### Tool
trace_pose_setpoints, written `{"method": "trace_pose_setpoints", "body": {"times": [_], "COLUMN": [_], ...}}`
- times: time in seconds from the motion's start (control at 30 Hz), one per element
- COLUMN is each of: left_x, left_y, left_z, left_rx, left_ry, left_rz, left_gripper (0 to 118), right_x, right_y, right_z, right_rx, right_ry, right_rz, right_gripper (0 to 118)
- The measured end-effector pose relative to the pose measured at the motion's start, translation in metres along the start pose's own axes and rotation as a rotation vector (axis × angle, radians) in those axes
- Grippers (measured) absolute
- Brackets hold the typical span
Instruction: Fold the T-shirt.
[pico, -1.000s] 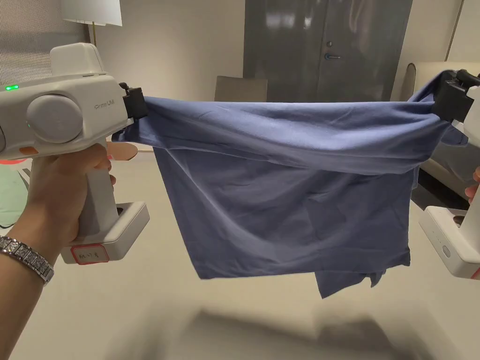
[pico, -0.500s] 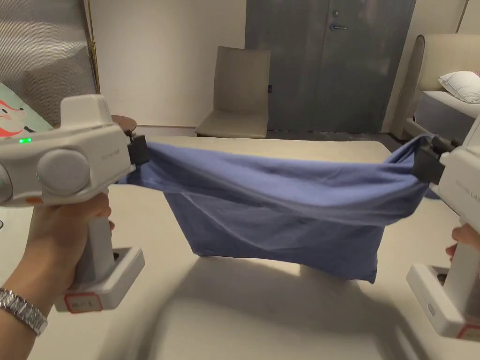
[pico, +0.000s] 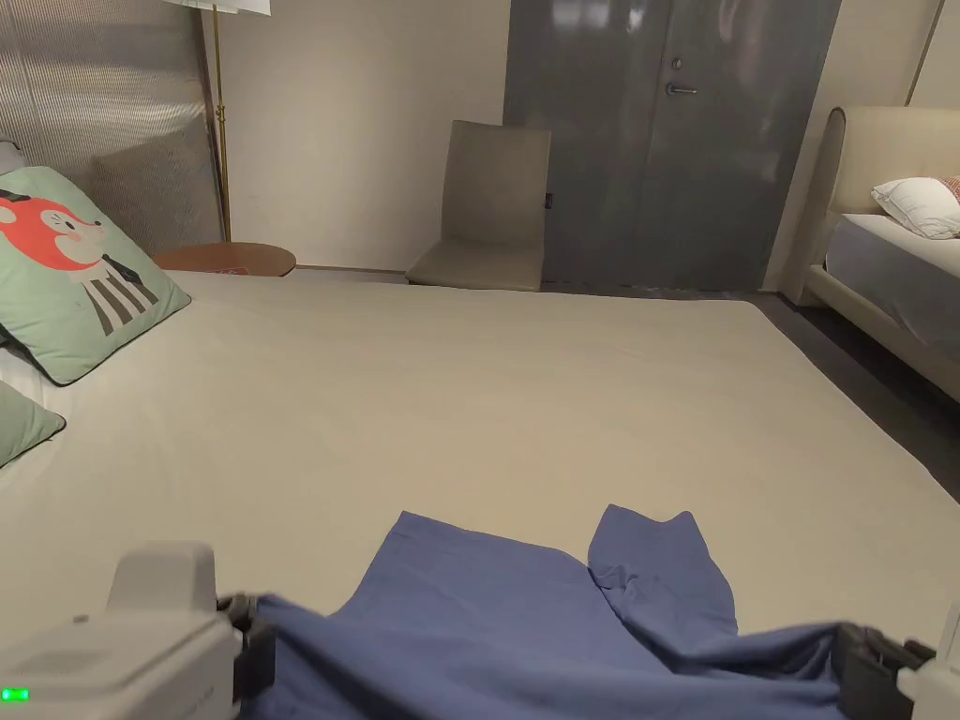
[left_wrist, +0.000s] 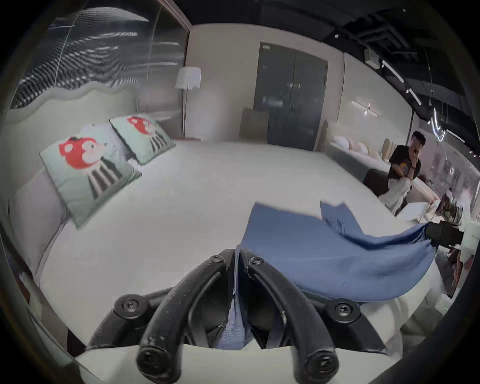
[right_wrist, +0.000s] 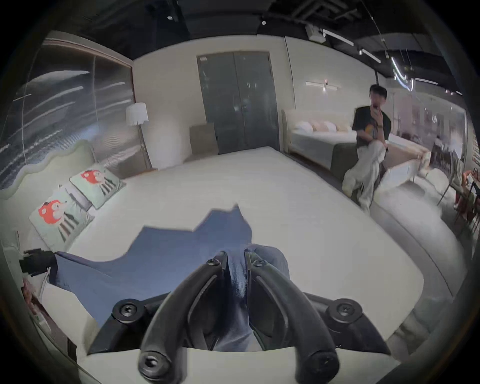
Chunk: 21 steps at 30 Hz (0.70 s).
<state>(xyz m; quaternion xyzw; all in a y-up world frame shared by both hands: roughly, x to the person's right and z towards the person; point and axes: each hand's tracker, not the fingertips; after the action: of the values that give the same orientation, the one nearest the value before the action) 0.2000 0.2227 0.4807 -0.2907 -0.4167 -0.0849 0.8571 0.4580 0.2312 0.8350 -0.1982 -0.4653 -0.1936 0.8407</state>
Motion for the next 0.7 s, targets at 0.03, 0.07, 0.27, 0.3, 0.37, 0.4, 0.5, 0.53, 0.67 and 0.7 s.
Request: {"method": "trace_pose_setpoints", "body": {"times": [0.03,0.07,0.27,0.3,0.37,0.4,0.5,0.53,0.67,0.7], "left_x": [-0.001,-0.004,-0.015,-0.018,-0.021,-0.023,-0.023,-0.022,-0.017,-0.017], "left_y": [-0.013,-0.027,-0.095,-0.104,-0.119,-0.127,-0.141,-0.144,-0.140,-0.137], "left_z": [0.003,0.006,-0.001,-0.007,-0.019,-0.025,-0.038,-0.040,-0.035,-0.031], "left_rx": [-0.031,-0.060,-0.244,-0.277,-0.335,-0.369,-0.416,-0.406,-0.388,-0.373], "left_ry": [0.004,0.007,0.030,0.030,0.043,0.054,0.061,0.064,0.077,0.076], "left_rz": [-0.005,0.004,0.036,0.038,0.039,0.046,0.064,0.059,0.029,0.020], "left_gripper": [2,2,2,2,2,2,2,2,6,17], "right_x": [0.002,0.004,0.017,0.019,0.022,0.024,0.030,0.031,0.033,0.032], "right_y": [-0.011,-0.022,-0.084,-0.093,-0.106,-0.113,-0.129,-0.132,-0.134,-0.133], "right_z": [0.004,0.007,0.002,-0.003,-0.012,-0.017,-0.028,-0.030,-0.030,-0.030], "right_rx": [-0.019,-0.052,-0.240,-0.255,-0.298,-0.325,-0.369,-0.375,-0.364,-0.361], "right_ry": [-0.006,-0.019,-0.061,-0.078,-0.109,-0.107,-0.122,-0.126,-0.121,-0.121], "right_rz": [0.003,0.019,-0.012,0.000,0.026,0.015,0.016,0.018,0.015,0.023], "right_gripper": [12,12,12,12,12,12,12,12,12,15]}}
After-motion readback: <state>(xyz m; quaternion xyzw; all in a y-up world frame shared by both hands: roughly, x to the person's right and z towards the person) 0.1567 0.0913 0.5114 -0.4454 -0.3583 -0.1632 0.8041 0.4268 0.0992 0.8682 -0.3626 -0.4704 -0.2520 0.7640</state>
